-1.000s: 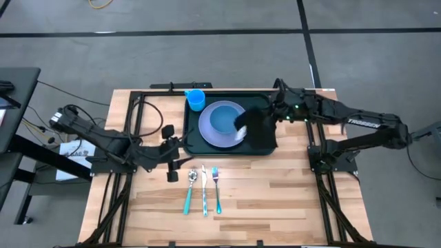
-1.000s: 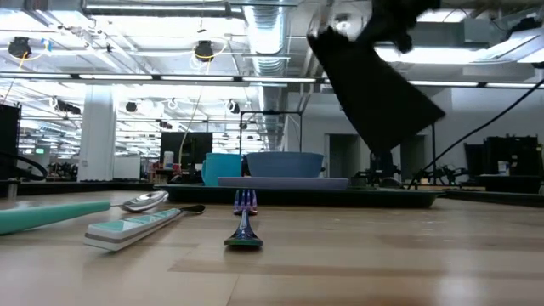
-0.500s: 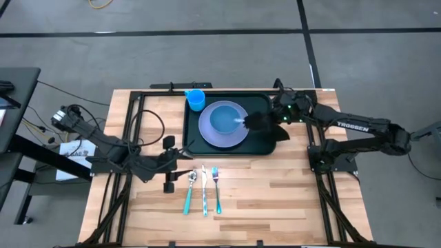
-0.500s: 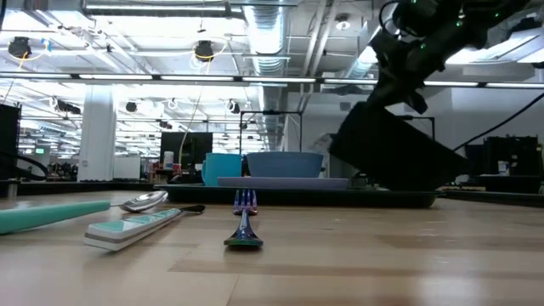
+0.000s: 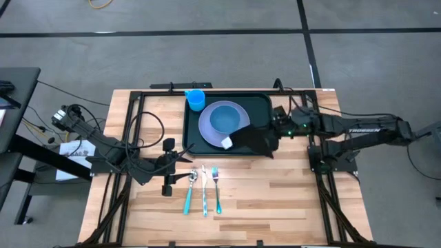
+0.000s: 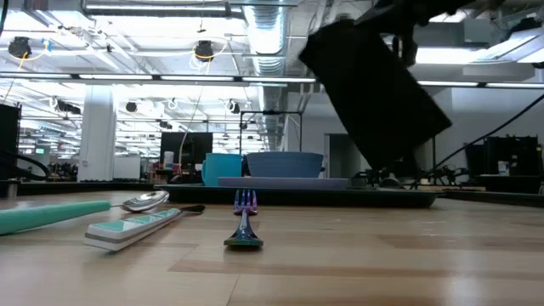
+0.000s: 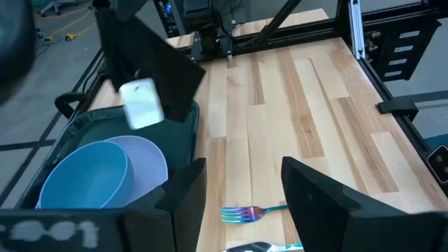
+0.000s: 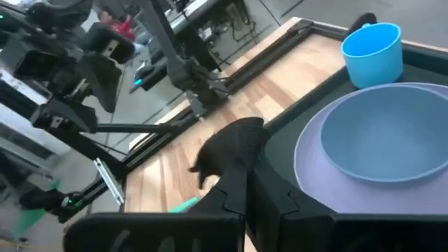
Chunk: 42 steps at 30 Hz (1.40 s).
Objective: Set up tray
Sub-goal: Put the table napkin on the tray to the right of the purple plate
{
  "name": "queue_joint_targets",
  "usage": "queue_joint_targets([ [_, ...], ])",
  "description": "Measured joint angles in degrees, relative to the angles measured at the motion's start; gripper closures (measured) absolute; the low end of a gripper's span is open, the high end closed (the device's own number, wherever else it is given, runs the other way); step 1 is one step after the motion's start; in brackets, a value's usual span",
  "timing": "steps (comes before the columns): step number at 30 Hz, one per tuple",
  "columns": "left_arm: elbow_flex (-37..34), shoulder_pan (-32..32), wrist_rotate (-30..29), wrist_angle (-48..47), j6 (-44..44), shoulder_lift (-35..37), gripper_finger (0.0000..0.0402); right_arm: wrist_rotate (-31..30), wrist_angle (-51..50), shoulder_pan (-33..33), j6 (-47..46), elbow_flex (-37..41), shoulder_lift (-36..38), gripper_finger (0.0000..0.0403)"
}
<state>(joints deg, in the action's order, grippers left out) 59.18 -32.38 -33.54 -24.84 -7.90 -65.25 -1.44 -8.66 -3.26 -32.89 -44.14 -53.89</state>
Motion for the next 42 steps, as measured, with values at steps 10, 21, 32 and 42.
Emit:
queue_joint_targets([
  [10,0.0,0.0,0.09,-0.04,-0.11,0.0,0.0226,-17.8,-4.16,13.54,-7.5,0.5,-2.3,0.0403],
  [21,0.02,-0.02,0.19,-0.15,-0.24,0.0,0.0226,-21.37,1.41,19.3,-10.23,0.44,-11.97,0.0403],
  [32,0.02,-0.13,2.91,-0.15,-0.26,0.0,0.0226,-22.72,-10.74,9.5,-10.58,0.44,-12.02,0.0403],
  [42,0.04,-0.13,3.05,-0.14,-0.17,0.0,0.0226,-11.18,-3.01,4.52,-6.04,0.48,-12.02,0.0403],
])
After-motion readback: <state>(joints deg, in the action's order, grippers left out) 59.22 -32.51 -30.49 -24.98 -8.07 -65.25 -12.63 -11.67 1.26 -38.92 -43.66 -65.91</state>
